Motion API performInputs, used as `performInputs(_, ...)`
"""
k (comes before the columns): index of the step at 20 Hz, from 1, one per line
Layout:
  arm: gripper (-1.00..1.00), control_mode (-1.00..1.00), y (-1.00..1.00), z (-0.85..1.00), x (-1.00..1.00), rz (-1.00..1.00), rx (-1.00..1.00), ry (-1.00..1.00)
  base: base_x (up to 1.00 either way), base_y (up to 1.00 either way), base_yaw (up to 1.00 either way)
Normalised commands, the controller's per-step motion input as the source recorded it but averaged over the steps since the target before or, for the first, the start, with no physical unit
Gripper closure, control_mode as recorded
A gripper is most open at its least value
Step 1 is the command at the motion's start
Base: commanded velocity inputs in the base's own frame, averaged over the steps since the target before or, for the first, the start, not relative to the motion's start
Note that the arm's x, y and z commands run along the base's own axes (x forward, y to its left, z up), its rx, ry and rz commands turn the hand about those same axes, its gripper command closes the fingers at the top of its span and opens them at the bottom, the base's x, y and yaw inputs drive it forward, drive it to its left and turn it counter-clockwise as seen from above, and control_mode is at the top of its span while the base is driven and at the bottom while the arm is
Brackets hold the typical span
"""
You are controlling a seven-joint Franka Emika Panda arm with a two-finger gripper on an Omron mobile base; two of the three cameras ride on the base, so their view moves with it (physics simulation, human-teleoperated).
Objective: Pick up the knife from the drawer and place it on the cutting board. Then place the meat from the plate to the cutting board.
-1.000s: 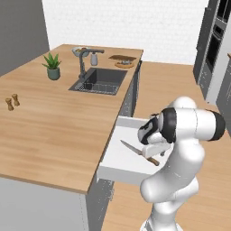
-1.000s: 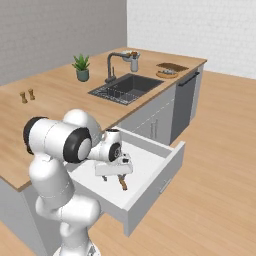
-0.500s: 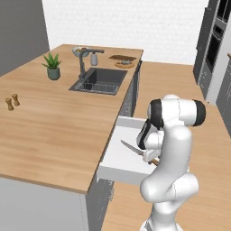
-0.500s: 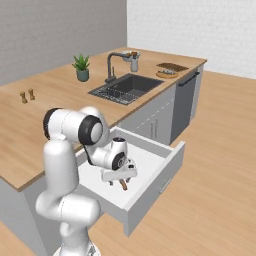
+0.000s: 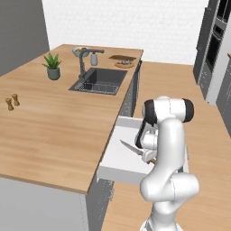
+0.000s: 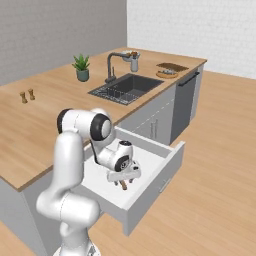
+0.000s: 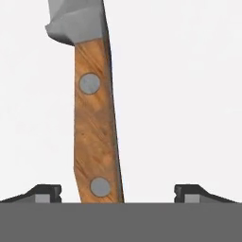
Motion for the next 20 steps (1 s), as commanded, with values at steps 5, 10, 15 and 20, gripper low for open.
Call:
performInputs(5,1.00,-1.00,0.00,-0.46,0.01,0.00,0.00,-0.03,0.00,0.00,0.00)
performInputs(10,1.00,-1.00,0.00,-0.29,-0.01,0.00,0.00,0.00,0.00,0.00,0.00)
performInputs(15,1.00,-1.00,-0.14,0.02,-0.37,0.00,0.00,-0.02,0.00,0.00,0.00)
performInputs(20,1.00,-1.00,-0.04,0.85,-0.54,0.00,0.00,0.00,0.00,0.00,0.00)
